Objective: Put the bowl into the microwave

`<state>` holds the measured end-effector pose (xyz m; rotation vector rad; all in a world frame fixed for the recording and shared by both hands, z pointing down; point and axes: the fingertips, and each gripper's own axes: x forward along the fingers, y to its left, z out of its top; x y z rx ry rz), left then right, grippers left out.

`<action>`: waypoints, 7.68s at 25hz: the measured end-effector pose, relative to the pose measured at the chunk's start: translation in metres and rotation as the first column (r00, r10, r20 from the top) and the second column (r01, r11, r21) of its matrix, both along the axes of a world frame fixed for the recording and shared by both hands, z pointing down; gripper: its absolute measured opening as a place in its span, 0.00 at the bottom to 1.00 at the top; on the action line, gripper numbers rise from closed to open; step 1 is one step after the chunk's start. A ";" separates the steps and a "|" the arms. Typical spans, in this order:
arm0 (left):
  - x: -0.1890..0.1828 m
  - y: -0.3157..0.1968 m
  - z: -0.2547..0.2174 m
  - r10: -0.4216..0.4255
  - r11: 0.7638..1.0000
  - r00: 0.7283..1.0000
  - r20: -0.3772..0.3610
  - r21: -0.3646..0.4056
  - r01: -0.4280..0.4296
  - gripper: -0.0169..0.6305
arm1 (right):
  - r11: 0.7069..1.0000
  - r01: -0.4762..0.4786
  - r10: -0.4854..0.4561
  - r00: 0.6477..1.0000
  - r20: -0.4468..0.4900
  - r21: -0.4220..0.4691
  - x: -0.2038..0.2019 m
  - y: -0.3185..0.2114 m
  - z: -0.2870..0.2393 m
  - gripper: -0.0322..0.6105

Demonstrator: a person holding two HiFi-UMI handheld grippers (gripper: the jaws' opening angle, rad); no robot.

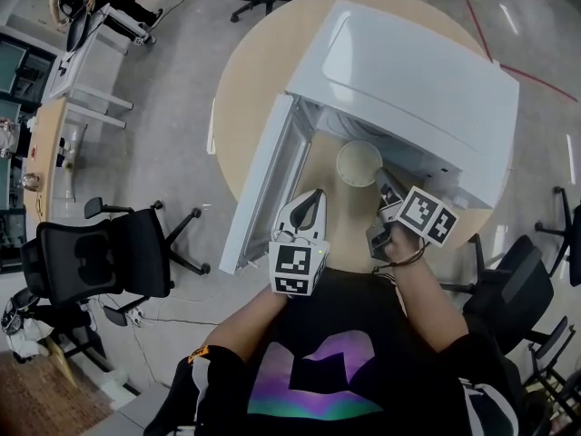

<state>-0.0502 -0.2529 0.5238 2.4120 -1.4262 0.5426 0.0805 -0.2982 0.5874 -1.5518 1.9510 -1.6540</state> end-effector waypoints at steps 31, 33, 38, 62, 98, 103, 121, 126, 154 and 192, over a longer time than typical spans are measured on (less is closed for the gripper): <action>0.002 -0.047 0.010 0.090 0.995 0.995 0.033 -0.051 -0.089 0.10 | 0.904 -0.425 0.420 0.903 0.084 0.053 0.031 -0.096 0.024 0.11; 0.004 -0.049 0.011 0.095 0.994 0.995 0.033 -0.051 -0.093 0.10 | 0.895 -0.442 0.436 0.896 0.088 0.056 0.035 -0.097 0.024 0.11; 0.005 -0.053 0.011 0.103 0.994 0.994 0.031 -0.048 -0.101 0.10 | 0.886 -0.457 0.451 0.888 0.087 0.079 0.037 -0.103 0.026 0.11; 0.020 -0.034 -0.024 0.033 0.999 0.999 -0.014 0.014 -0.033 0.10 | 0.931 -0.232 0.271 0.956 -0.111 0.281 0.031 -0.036 -0.018 0.11; 0.049 0.064 -0.056 -0.142 0.987 0.988 -0.060 0.062 0.146 0.10 | 0.810 0.399 -0.133 0.839 -0.528 0.429 0.002 0.102 -0.106 0.11; 0.035 0.080 -0.065 -0.140 0.986 0.988 -0.068 0.085 0.145 0.10 | 0.797 0.424 -0.130 0.817 -0.562 0.431 -0.010 0.117 -0.115 0.11; -0.054 0.206 -0.068 -0.154 0.981 0.981 -0.116 0.101 0.166 0.10 | 0.783 0.483 -0.129 0.743 -0.657 0.392 -0.092 0.248 -0.125 0.11; -0.081 0.263 -0.072 -0.145 0.979 0.981 -0.130 0.122 0.161 0.10 | 0.788 0.482 -0.122 0.732 -0.670 0.383 -0.119 0.301 -0.126 0.09; -0.171 0.479 -0.050 -0.128 0.985 0.978 -0.168 0.094 0.145 0.10 | 0.811 0.488 -0.140 0.698 -0.702 0.323 -0.194 0.516 -0.106 0.08; -0.164 0.496 -0.047 -0.123 0.984 0.983 -0.137 0.112 0.139 0.10 | 0.793 0.529 -0.201 0.695 -0.691 0.302 -0.191 0.536 -0.090 0.07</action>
